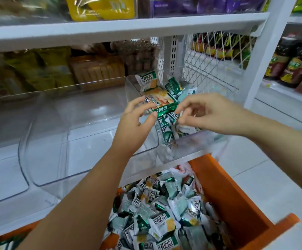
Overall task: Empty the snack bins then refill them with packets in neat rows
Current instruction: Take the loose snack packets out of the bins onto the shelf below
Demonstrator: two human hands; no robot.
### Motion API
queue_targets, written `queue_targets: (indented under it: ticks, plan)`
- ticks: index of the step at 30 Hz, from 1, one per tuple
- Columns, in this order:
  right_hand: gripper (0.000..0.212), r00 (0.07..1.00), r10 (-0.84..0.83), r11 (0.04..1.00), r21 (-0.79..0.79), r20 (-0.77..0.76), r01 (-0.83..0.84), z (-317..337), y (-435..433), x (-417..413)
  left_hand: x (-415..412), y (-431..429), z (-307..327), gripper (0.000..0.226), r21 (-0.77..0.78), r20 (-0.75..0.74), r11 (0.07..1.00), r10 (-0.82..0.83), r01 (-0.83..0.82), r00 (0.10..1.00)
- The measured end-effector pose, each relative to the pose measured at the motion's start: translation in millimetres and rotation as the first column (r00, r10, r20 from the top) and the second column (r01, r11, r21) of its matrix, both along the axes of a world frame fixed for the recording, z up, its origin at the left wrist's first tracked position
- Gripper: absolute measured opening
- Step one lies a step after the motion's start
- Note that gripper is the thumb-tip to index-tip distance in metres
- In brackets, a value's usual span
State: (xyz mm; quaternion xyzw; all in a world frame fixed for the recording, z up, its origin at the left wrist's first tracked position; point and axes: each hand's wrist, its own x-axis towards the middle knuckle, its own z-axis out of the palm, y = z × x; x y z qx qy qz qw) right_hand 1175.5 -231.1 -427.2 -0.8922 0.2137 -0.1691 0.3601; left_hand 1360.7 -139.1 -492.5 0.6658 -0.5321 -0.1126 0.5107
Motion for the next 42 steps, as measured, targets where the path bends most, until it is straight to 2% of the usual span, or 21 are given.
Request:
queue_targets:
  ticks: [2, 4, 7, 11, 14, 20, 25, 28, 31, 33, 36, 40, 42]
  plan:
    - [0.016, 0.992, -0.097, 0.993, -0.061, 0.075, 0.102, 10, -26, 19, -1, -1, -1, 0.019, 0.008, -0.016, 1.000, 0.001, -0.001, 1.000]
    - [0.030, 0.982, -0.175, 0.972, -0.149, 0.064, 0.183, 9, -53, 45, 0, -2, -1, 0.020, 0.004, -0.035, 1.000, 0.007, -0.007, 0.999]
    - [0.056, 0.967, -0.253, 0.910, -0.340, -0.007, 0.236, -1, -85, 87, 0, -2, 0, 0.021, -0.005, -0.042, 1.000, 0.010, -0.011, 0.999]
    - [0.071, 0.908, -0.377, 0.835, -0.491, -0.182, 0.248, -20, -119, 125, 2, -2, -3, 0.022, -0.001, -0.041, 1.000, 0.001, -0.001, 0.999]
    - [0.064, 0.885, -0.404, 0.828, -0.502, -0.230, 0.248, -29, -143, 133, 4, -3, -5, 0.023, 0.002, -0.063, 1.000, -0.014, 0.015, 0.998]
    - [0.041, 0.889, -0.415, 0.770, -0.596, -0.195, 0.228, -32, -162, 118, 6, -5, -5, 0.024, -0.005, -0.079, 1.000, -0.021, 0.021, 0.997]
    - [0.031, 0.950, -0.298, 0.802, -0.515, 0.093, 0.302, -17, -122, 87, 6, -5, -4, 0.021, -0.016, -0.094, 0.999, -0.034, 0.033, 0.995]
    - [0.031, 0.950, -0.228, 0.900, -0.326, 0.212, 0.289, -2, -79, 54, 7, -5, -4, 0.021, -0.030, -0.093, 0.999, -0.036, 0.034, 0.995]
    - [0.032, 0.957, -0.120, 0.979, -0.131, 0.265, 0.159, 15, -35, 18, 5, -3, 0, 0.020, -0.019, -0.078, 0.999, -0.036, 0.034, 0.996]
    - [0.027, 0.982, -0.030, 0.996, -0.079, 0.186, 0.046, 23, -16, -4, 3, -3, 3, 0.019, -0.010, -0.064, 1.000, -0.020, 0.020, 0.998]
    - [0.027, 0.994, 0.110, 0.993, 0.049, -0.009, -0.109, 26, 6, -28, 1, -1, 5, 0.019, 0.013, -0.012, 1.000, -0.006, 0.006, 1.000]
    - [0.030, 0.894, 0.279, 0.960, 0.090, -0.351, -0.264, -8, 35, -36, -2, 1, 1, 0.019, 0.030, 0.011, 0.999, 0.025, -0.025, 1.000]
    - [0.034, 0.864, 0.307, 0.952, 0.117, -0.400, -0.284, -20, 40, -36, -3, 1, 1, 0.019, 0.036, 0.010, 0.999, 0.028, -0.029, 1.000]
